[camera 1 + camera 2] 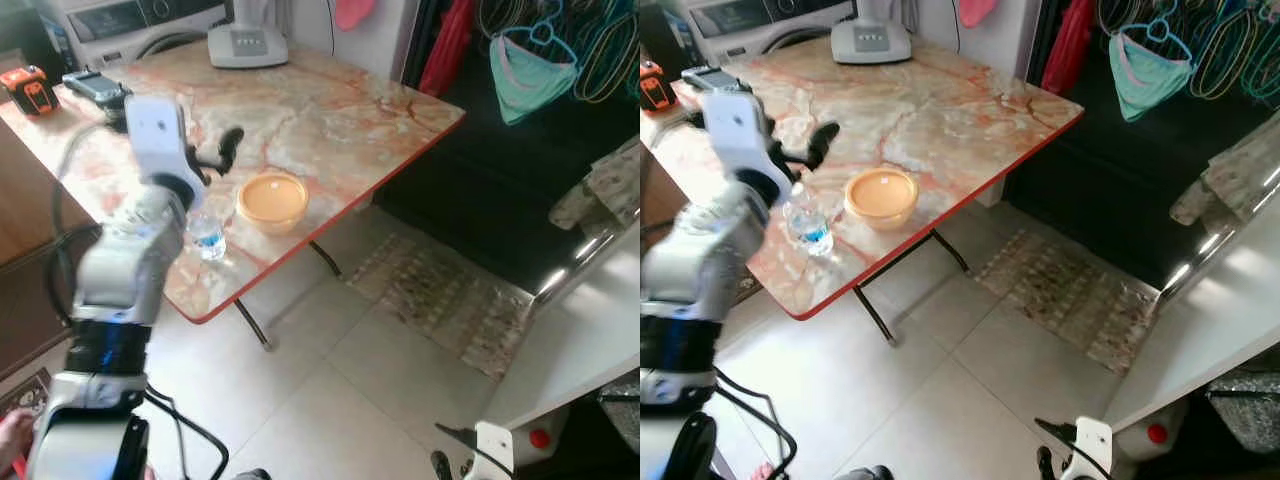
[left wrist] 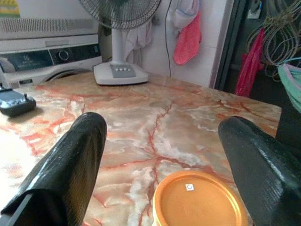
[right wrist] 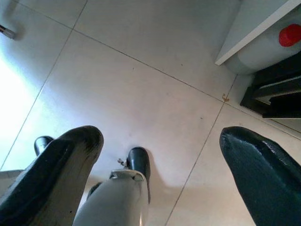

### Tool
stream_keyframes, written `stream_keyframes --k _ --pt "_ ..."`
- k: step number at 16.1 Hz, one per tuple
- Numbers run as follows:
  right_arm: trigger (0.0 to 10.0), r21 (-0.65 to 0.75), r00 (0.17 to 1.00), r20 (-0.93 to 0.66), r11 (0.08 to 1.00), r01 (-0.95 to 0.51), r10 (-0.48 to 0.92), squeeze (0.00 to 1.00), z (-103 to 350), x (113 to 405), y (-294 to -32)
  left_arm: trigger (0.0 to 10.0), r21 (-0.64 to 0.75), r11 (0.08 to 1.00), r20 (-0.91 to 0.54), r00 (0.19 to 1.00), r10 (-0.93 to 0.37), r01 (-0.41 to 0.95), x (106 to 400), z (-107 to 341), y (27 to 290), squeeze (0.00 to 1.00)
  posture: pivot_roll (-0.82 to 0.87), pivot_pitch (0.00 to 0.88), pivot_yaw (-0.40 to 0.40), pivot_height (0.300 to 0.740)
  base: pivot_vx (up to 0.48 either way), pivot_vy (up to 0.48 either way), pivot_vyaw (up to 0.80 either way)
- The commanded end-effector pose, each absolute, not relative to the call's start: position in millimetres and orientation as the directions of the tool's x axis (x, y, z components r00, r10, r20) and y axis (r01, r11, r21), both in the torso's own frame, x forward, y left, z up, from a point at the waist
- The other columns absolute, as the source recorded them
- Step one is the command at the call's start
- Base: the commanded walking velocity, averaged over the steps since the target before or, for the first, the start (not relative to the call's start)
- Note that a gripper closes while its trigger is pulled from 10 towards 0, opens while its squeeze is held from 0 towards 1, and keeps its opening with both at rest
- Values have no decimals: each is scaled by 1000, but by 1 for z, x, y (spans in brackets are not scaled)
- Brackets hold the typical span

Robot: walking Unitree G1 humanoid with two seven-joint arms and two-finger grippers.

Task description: Restocking fridge

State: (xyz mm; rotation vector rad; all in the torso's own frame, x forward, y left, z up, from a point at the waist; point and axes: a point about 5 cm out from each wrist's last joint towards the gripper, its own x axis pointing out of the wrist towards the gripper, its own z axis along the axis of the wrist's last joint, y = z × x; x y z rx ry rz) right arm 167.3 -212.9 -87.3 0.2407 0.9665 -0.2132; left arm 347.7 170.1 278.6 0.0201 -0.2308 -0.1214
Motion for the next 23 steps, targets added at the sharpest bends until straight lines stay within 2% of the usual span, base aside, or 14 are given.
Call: stream_keyframes --k 1,4,7,9,17,21,23 --pt "10000 99 550 -832 957 273 -70 0 -89 163 -215 10000 27 991 219 966 -134 132 338 286 168 0 141 79 -77 740 0 0 0" --pt "10000 104 559 -827 961 255 -59 0 -90 156 -215 10000 64 996 72 995 -70 65 314 279 182 0 184 108 -103 740 0 0 0" --pt "10000 100 541 -841 975 201 -25 0 -94 149 -212 10000 65 995 28 997 70 -72 296 261 208 0 229 121 -148 740 0 0 0" --pt "10000 94 539 -842 977 193 -25 0 -95 148 -210 10000 56 994 -3 996 91 -91 290 257 210 0 237 129 -157 740 0 0 0" --pt "10000 96 565 -818 944 315 -106 0 -93 145 -219 10000 177 979 32 993 -110 102 302 286 181 0 218 134 -33 740 0 0 0" --pt "10000 88 561 -820 942 322 -115 0 -95 142 -216 10000 159 982 43 993 -111 103 303 286 183 0 191 144 -16 740 0 0 0" --pt "10000 87 566 -819 953 290 -98 0 -95 142 -214 10000 107 987 74 989 -129 121 302 286 176 0 180 144 -20 740 0 0 0"
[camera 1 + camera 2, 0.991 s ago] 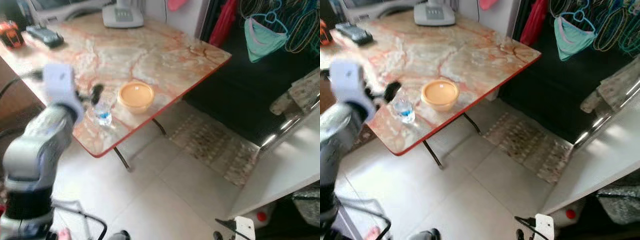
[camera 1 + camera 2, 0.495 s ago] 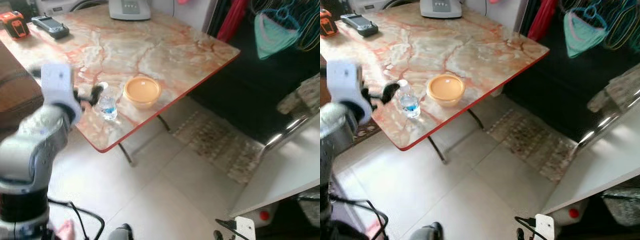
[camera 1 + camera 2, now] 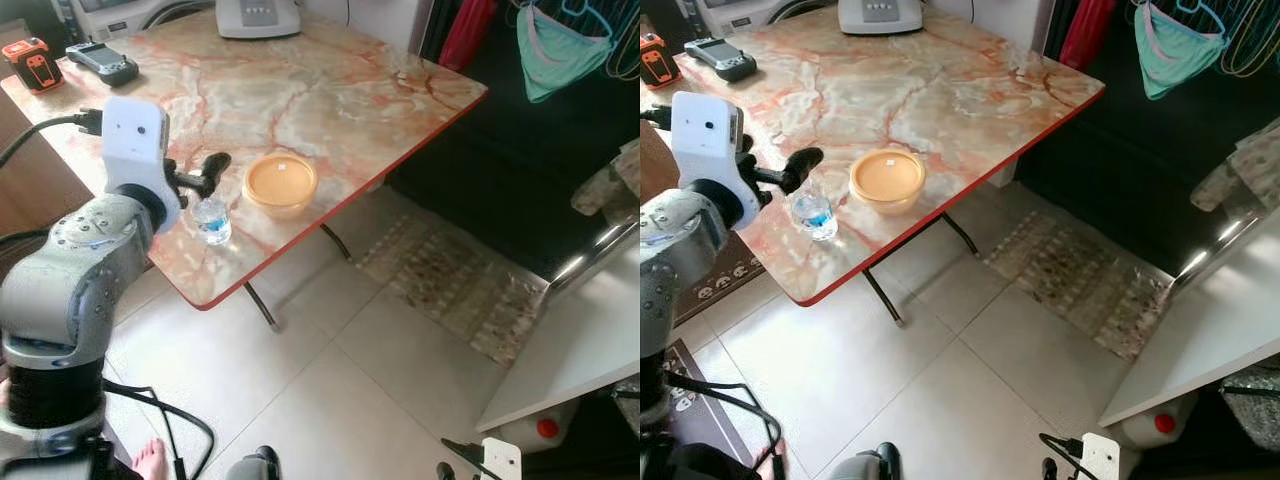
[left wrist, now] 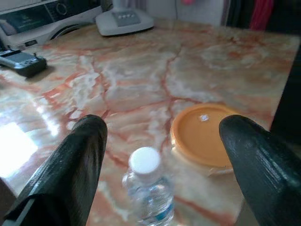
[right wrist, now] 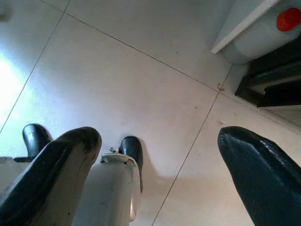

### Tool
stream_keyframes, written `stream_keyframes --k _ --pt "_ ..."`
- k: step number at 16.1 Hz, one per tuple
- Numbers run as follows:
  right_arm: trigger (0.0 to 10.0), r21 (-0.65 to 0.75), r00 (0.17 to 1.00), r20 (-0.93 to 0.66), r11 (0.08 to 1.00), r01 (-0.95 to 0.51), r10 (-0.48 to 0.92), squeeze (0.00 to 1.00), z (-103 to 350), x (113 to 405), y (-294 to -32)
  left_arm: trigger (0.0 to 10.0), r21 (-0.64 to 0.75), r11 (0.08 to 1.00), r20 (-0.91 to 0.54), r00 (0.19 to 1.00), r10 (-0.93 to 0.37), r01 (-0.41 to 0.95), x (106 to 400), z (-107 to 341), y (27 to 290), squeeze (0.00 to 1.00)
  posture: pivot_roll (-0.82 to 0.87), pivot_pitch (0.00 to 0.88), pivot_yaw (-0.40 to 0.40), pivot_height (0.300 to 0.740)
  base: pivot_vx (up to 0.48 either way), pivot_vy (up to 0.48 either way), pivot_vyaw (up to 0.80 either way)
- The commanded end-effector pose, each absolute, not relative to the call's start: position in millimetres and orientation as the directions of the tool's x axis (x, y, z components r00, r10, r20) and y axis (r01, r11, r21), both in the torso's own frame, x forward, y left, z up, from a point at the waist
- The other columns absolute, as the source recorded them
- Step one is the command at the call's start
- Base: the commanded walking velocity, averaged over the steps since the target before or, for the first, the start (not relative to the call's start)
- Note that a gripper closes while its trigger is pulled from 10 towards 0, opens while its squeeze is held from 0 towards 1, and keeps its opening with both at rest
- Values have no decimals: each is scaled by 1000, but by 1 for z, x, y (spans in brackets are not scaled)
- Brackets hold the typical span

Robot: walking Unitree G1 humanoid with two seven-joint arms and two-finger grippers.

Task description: Restocking fridge

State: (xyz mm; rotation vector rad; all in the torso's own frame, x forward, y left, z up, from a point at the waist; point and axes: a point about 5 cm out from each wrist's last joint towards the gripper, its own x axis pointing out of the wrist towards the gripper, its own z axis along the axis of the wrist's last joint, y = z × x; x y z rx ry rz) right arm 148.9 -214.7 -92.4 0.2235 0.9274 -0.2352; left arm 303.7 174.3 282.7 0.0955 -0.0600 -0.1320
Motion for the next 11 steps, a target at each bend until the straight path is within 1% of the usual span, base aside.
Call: stream_keyframes --k 1,3,6,8,9,11 --pt "10000 79 572 -813 953 293 -109 0 -94 143 -214 10000 99 989 79 990 -117 109 303 287 174 0 184 144 -22 740 0 0 0" --pt "10000 76 569 -816 956 282 -102 0 -95 142 -215 10000 107 988 73 991 -115 107 302 285 173 0 186 140 -26 740 0 0 800" --pt "10000 98 569 -817 949 300 -96 0 -95 140 -215 10000 128 986 61 991 -119 110 299 282 173 0 194 139 -28 740 0 0 0" --pt "10000 101 557 -827 956 274 -72 0 -96 139 -214 10000 131 985 63 990 -123 114 300 282 169 0 201 135 -36 740 261 0 0" --pt "10000 104 563 -825 966 236 -48 0 -96 140 -213 10000 127 985 73 990 -125 115 301 284 168 0 200 135 -34 740 277 0 0" --pt "10000 100 561 -827 970 220 -42 0 -96 140 -214 10000 127 985 75 989 -125 115 301 286 168 0 207 129 -31 740 283 0 0"
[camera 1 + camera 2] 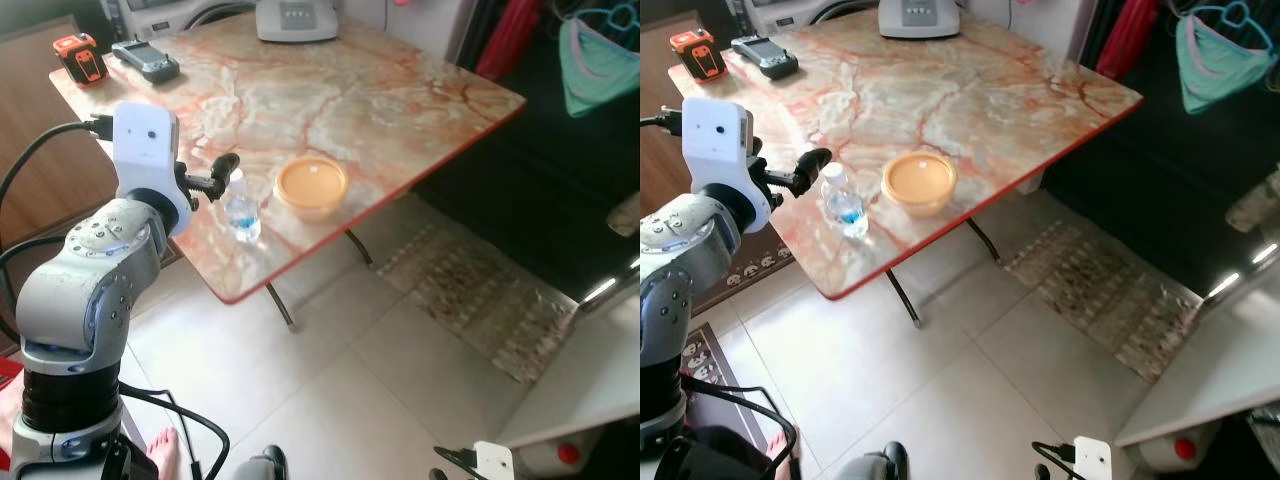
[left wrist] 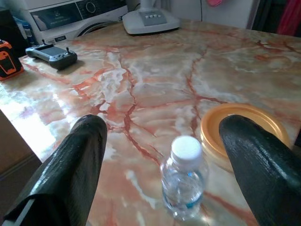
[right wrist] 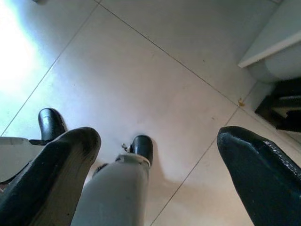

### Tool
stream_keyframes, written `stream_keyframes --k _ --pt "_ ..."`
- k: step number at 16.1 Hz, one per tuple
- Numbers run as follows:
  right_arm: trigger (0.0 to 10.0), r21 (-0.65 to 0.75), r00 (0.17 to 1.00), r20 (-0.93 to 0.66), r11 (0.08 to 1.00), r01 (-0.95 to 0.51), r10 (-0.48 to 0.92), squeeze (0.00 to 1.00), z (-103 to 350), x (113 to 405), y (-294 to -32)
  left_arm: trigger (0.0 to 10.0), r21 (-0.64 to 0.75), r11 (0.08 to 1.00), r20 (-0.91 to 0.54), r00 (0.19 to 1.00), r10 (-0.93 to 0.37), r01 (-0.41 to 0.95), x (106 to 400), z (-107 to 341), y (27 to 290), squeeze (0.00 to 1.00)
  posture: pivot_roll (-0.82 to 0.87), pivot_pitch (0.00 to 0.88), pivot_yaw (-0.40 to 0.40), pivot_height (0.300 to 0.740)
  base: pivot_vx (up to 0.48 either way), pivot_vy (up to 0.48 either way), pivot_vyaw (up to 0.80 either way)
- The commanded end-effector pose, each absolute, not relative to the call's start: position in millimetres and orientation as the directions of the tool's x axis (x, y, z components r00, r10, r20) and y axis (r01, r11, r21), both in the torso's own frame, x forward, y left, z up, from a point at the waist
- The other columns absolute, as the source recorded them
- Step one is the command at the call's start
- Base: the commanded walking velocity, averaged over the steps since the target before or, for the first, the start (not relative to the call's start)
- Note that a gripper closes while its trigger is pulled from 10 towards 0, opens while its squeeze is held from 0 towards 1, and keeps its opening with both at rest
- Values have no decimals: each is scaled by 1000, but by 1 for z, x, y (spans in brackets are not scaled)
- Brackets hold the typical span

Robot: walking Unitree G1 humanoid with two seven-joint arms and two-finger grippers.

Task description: Restocking fridge

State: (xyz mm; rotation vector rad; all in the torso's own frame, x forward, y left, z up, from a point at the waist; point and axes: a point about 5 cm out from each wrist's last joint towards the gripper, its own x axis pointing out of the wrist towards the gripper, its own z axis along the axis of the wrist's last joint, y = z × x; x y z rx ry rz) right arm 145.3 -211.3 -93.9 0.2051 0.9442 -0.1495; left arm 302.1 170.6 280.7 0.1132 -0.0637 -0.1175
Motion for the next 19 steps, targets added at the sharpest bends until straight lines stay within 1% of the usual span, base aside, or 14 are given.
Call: stream_keyframes --k 1,3,4,6,7,9,15,16,17,19 --pt "10000 105 562 -826 969 225 -41 0 -96 140 -214 10000 129 985 72 990 -123 113 300 285 169 0 212 127 -36 740 289 0 0" --pt "10000 105 565 -824 969 222 -40 0 -95 140 -214 10000 128 986 73 990 -119 109 300 286 170 0 217 131 -41 740 300 0 0" --pt "10000 102 564 -824 969 224 -44 0 -95 141 -215 10000 126 986 78 990 -115 104 301 287 170 0 217 152 -47 740 307 0 0" --pt "10000 98 570 -821 977 192 -30 0 -93 144 -216 10000 146 983 85 988 -127 113 302 290 166 0 216 172 -50 740 306 0 0" --pt "10000 100 574 -818 978 185 -25 0 -93 145 -217 10000 133 985 96 988 -124 111 301 292 165 0 216 179 -51 740 311 0 0" --pt "10000 84 580 -814 984 155 -22 0 -92 147 -218 10000 147 984 86 990 -109 95 301 290 167 0 214 190 -57 740 274 0 0" --pt "10000 81 575 -818 989 123 -5 0 -91 149 -218 10000 134 986 57 992 -109 101 299 288 166 0 211 216 -60 740 0 0 655" --pt "10000 95 576 -818 987 128 4 0 -91 149 -217 10000 147 982 32 992 -126 120 298 287 165 0 213 219 -59 740 0 0 0" --pt "10000 98 576 -817 990 102 21 0 -91 150 -216 10000 165 976 -2 990 -144 142 297 286 164 0 213 222 -59 740 0 0 0" --pt "10000 93 573 -819 992 87 26 0 -91 150 -216 10000 153 970 -29 982 -189 191 293 288 161 0 214 225 -58 740 0 0 0"
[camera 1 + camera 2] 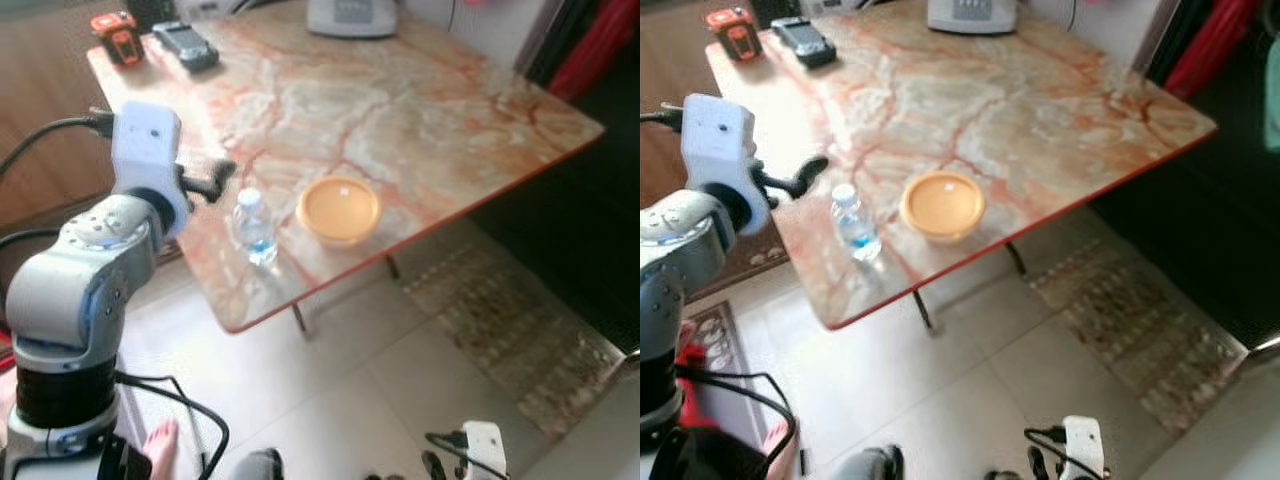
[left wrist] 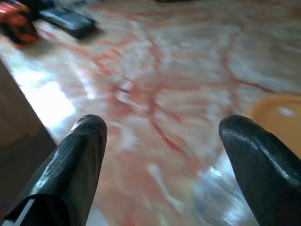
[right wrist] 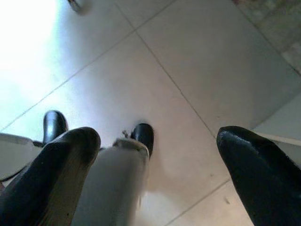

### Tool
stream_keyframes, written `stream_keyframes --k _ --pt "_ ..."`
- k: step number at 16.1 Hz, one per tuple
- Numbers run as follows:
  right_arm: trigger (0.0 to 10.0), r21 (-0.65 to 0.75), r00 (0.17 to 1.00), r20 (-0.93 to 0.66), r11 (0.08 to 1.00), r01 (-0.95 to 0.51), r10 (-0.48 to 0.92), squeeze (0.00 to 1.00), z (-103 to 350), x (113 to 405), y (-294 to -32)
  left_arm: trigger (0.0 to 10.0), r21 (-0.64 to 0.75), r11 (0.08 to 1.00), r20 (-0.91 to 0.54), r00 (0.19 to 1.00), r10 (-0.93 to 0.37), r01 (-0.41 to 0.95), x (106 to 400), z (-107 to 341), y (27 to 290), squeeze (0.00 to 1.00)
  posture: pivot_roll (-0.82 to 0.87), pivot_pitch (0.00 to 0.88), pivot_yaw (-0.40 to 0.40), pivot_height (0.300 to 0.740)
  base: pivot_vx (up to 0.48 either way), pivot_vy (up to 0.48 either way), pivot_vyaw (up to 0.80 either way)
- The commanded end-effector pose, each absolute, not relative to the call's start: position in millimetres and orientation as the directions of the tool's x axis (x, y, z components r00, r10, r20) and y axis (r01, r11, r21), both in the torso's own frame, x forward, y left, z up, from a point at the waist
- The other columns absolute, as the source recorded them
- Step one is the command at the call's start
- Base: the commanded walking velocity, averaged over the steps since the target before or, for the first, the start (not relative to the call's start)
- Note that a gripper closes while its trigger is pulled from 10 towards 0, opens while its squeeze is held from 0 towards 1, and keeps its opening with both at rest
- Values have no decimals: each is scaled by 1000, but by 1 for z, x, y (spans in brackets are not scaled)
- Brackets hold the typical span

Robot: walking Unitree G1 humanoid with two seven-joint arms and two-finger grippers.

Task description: Restocking fridge

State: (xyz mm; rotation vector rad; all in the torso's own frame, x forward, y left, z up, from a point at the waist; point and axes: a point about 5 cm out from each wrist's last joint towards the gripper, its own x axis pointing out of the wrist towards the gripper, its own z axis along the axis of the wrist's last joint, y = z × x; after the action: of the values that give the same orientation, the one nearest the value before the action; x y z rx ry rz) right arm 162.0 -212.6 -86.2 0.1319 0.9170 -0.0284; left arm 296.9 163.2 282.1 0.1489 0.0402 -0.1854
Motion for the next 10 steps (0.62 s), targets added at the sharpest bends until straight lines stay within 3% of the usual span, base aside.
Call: stream_keyframes --k 1,8,10 --pt "10000 94 574 -818 991 97 21 0 -91 150 -216 10000 167 948 -46 963 -266 270 291 289 154 0 222 224 -57 740 0 0 0" --pt "10000 110 593 -805 987 119 18 0 -89 153 -217 10000 232 891 -106 921 -376 391 299 295 146 0 222 234 -58 740 0 0 0" --pt "10000 111 596 -803 985 130 12 0 -89 153 -218 10000 191 892 -129 911 -392 411 310 287 142 0 210 237 -61 740 0 0 0"
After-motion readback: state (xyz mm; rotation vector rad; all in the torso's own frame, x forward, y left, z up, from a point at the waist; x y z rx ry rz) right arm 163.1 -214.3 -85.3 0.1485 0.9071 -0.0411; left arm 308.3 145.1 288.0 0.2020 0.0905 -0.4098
